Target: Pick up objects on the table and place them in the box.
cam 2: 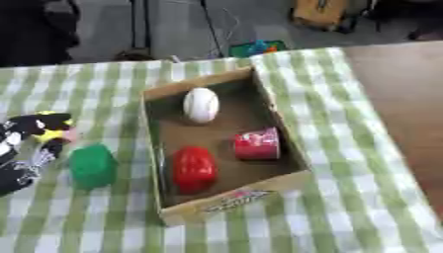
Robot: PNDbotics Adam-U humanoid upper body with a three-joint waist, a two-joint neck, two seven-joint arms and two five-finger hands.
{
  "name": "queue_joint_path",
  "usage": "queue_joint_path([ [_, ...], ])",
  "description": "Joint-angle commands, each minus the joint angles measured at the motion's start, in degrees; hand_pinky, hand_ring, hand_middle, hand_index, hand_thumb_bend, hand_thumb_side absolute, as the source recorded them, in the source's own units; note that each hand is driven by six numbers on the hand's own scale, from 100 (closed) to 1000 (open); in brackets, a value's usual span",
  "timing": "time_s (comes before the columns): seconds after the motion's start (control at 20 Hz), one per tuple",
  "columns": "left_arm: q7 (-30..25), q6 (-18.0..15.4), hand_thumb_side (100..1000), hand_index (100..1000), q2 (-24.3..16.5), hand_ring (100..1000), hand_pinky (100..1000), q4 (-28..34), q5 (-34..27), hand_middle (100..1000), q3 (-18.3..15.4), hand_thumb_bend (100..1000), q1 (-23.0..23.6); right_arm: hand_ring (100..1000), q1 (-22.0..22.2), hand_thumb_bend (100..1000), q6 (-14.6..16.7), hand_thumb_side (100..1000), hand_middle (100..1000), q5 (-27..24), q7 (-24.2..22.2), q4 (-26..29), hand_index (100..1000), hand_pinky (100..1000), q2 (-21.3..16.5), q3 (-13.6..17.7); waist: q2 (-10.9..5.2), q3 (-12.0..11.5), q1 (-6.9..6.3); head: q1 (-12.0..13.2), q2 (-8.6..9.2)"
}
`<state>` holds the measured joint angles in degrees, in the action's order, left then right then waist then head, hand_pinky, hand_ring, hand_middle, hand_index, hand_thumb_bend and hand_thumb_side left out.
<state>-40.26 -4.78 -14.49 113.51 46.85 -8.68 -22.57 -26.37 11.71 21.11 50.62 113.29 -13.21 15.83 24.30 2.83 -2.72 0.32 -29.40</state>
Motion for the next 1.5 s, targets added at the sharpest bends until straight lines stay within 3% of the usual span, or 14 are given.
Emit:
queue_joint_path([
  [0.05,-0.31,-0.05,1000,975,-0.75,867,858,1.08,0.03,797,-0.02,100,-0.48,701,-0.42,100,0.2,636,611,0.12,0.12,1.3,799,621,-1.02,0.02,-1.39,-0.08,0.18,0.11,0.3],
  [0.2,0.05,-1.43,1000,1000,-1.36,953,921,1.08,-1.29,885,0.55,159,-0.29,701,-0.47,100,0.25,638,611,0.06,0.0,1.3,799,621,-1.01,-0.12,-1.41,-0.02,0.18,0.2,0.57],
  [0.25,0.12,-2.41,1000,1000,-2.39,1000,1000,1.08,-1.78,959,0.95,278,0.02,701,-0.52,100,0.26,638,611,0.03,-0.04,1.3,799,622,-1.05,-0.16,-1.42,0.05,0.15,0.26,0.59],
  [0.3,0.25,-3.25,1000,1000,-3.17,1000,1000,1.08,-2.14,959,1.14,278,0.31,701,-0.55,100,0.27,638,611,0.01,-0.07,1.3,799,622,-1.07,-0.19,-1.42,0.1,0.15,0.29,0.59],
  [0.35,0.69,-4.12,1000,1000,-4.67,1000,1000,1.08,-2.18,1000,1.42,363,0.65,701,-0.55,100,0.28,636,611,-0.01,-0.11,1.3,799,622,-1.13,-0.23,-1.47,0.15,0.06,0.32,0.58],
  [0.55,4.21,-7.17,1000,1000,-9.85,1000,1000,1.08,-1.23,1000,3.06,420,2.11,701,-0.5,100,0.28,634,611,-0.13,-0.25,1.3,799,623,-1.16,-0.39,-1.62,0.32,-0.18,0.4,0.6],
  [0.8,5.62,-9.6,1000,1000,-15.42,1000,1000,1.08,-2.16,1000,5.47,427,3.94,701,-0.51,100,0.33,634,605,-0.25,-0.48,1.3,798,623,-1.2,-0.62,-1.87,0.58,-0.34,0.46,0.69],
  [0.85,5.49,-9.9,1000,1000,-16.45,1000,1000,1.08,-2.69,1000,5.9,266,4.31,701,-0.5,100,0.33,633,604,-0.29,-0.52,1.3,798,624,-1.19,-0.66,-1.92,0.65,-0.34,0.49,0.73],
  [0.9,4.71,-9.85,1000,1000,-17.47,1000,1000,1.08,-3.84,1000,6.5,266,4.71,701,-0.51,100,0.34,633,604,-0.36,-0.56,1.3,798,624,-1.15,-0.73,-1.98,0.74,-0.32,0.51,0.78],
  [1.0,3.19,-9.19,1000,1000,-18.51,1000,1000,1.08,-6.19,1000,6.77,274,4.92,701,-0.5,100,0.35,633,603,-0.44,-0.6,1.3,798,624,-1.13,-0.77,-2.05,0.79,-0.28,0.5,0.82],
  [1.05,2.65,-8.7,1000,1000,-18.84,1000,1000,1.08,-6.89,1000,6.6,343,4.93,701,-0.48,100,0.35,633,601,-0.47,-0.61,1.3,796,624,-1.13,-0.78,-2.06,0.79,-0.24,0.49,0.85],
  [1.15,2.1,-7.4,1000,1000,-19.25,1000,1000,1.08,-7.29,1000,6.24,376,4.8,701,-0.45,100,0.33,633,601,-0.6,-0.64,1.3,796,623,-1.1,-0.83,-2.08,0.8,-0.12,0.56,0.92],
  [1.35,2.2,-5.9,1000,1000,-19.24,1000,1000,1.08,-5.32,1000,6.12,450,4.37,701,-0.45,100,0.35,631,600,-0.82,-0.78,1.3,793,623,-1.04,-0.94,-2.01,0.84,0.06,0.68,1.1],
  [1.5,3.72,-5.9,1000,1000,-18.86,1000,1000,1.05,-2.05,1000,6.33,446,3.8,701,-0.43,100,0.35,632,599,-0.99,-0.91,1.3,787,624,-0.99,-1.0,-1.9,0.91,0.14,0.83,1.32],
])
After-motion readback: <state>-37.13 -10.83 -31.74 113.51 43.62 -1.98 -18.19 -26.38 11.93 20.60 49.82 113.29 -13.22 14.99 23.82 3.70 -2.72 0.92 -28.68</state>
